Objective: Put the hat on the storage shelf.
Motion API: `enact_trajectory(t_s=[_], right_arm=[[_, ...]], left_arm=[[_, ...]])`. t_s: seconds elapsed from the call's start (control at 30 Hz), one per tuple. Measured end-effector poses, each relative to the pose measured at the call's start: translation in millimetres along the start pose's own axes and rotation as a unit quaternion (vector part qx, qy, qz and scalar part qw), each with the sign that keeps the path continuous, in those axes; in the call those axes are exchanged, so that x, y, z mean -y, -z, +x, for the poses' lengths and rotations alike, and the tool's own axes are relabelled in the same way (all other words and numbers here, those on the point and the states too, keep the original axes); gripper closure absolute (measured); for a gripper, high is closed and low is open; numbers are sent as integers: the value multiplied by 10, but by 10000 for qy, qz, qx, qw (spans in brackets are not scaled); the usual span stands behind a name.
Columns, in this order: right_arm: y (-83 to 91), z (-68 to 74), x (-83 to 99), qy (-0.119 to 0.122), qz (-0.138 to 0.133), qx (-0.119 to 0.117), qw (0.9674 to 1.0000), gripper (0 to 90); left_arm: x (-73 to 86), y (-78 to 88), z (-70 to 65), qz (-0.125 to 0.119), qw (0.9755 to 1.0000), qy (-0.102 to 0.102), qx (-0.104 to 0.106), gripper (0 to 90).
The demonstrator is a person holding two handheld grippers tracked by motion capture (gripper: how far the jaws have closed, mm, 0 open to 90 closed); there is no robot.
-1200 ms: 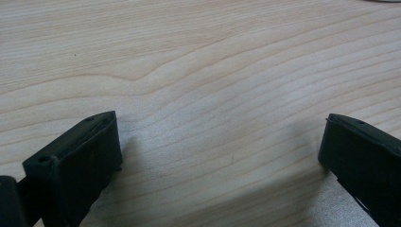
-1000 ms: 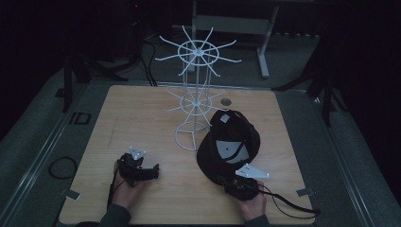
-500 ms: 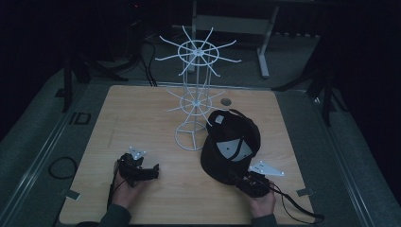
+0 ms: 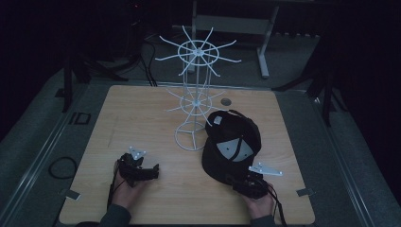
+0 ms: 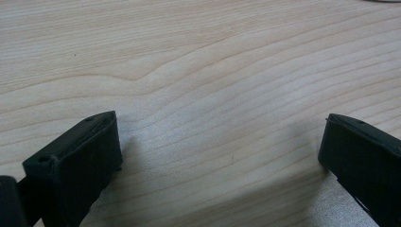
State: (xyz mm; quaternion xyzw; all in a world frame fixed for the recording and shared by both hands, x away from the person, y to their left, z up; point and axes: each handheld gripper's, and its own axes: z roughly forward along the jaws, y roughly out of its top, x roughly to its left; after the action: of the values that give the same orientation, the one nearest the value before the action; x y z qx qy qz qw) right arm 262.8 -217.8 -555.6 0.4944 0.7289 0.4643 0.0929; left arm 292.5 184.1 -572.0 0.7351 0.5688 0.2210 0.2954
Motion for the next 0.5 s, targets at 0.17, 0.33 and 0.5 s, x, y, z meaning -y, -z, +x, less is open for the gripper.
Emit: enact_trajectory(t_s=[0.17, 0.33, 0.5], right_arm=[[-46, -22, -5, -100, 100, -49, 9999, 527], [-38, -30, -8, -192, 73, -314, 9993, 683], [-35, -48, -27, -477, -94, -619, 9969, 777]], left_arm=[[0, 0, 0, -2, 10000, 2, 0, 1], [0, 0, 0, -1, 10000, 1, 1, 1], [0, 0, 0, 0, 10000, 0, 0, 1]])
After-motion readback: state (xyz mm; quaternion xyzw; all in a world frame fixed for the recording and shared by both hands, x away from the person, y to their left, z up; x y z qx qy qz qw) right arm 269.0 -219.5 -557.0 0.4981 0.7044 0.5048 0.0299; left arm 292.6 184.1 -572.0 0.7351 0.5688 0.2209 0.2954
